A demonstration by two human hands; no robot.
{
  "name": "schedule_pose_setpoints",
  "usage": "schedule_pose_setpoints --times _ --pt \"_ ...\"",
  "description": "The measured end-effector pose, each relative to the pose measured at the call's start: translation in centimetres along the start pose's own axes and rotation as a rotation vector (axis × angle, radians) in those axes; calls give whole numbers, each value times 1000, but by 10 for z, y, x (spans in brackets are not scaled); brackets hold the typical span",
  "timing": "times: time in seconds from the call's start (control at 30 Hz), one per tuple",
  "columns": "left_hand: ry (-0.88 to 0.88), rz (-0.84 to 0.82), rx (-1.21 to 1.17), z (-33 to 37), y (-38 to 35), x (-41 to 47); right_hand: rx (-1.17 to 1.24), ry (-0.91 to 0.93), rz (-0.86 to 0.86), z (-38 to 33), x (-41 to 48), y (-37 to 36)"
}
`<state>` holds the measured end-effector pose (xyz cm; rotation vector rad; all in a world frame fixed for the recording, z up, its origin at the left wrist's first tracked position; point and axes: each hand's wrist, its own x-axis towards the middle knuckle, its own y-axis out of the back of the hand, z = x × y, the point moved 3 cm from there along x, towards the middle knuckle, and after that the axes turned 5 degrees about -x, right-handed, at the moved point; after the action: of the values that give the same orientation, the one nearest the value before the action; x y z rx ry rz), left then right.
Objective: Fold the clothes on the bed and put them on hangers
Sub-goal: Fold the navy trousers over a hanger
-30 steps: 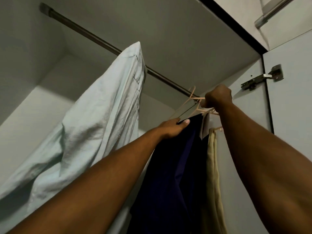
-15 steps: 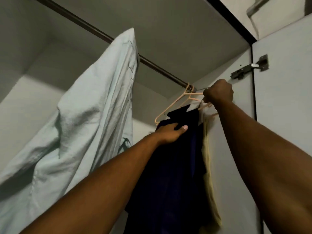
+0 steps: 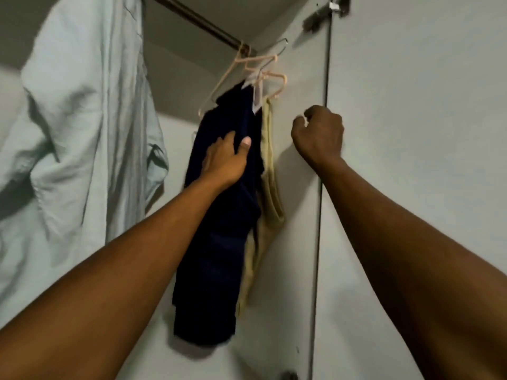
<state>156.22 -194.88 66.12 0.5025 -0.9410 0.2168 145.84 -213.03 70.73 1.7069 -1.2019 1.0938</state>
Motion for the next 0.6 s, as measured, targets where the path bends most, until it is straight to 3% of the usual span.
schedule_pose_setpoints --times 0.13,0.3,0.6 --pt "-45 33 28 15 -20 -78 -59 114 -134 26 -85 23" --pt "-13 -60 129 18 -53 -206 -84 57 -303 82 -221 52" --pt "90 -490 375 41 -87 -489 -224 14 -636 151 -466 177"
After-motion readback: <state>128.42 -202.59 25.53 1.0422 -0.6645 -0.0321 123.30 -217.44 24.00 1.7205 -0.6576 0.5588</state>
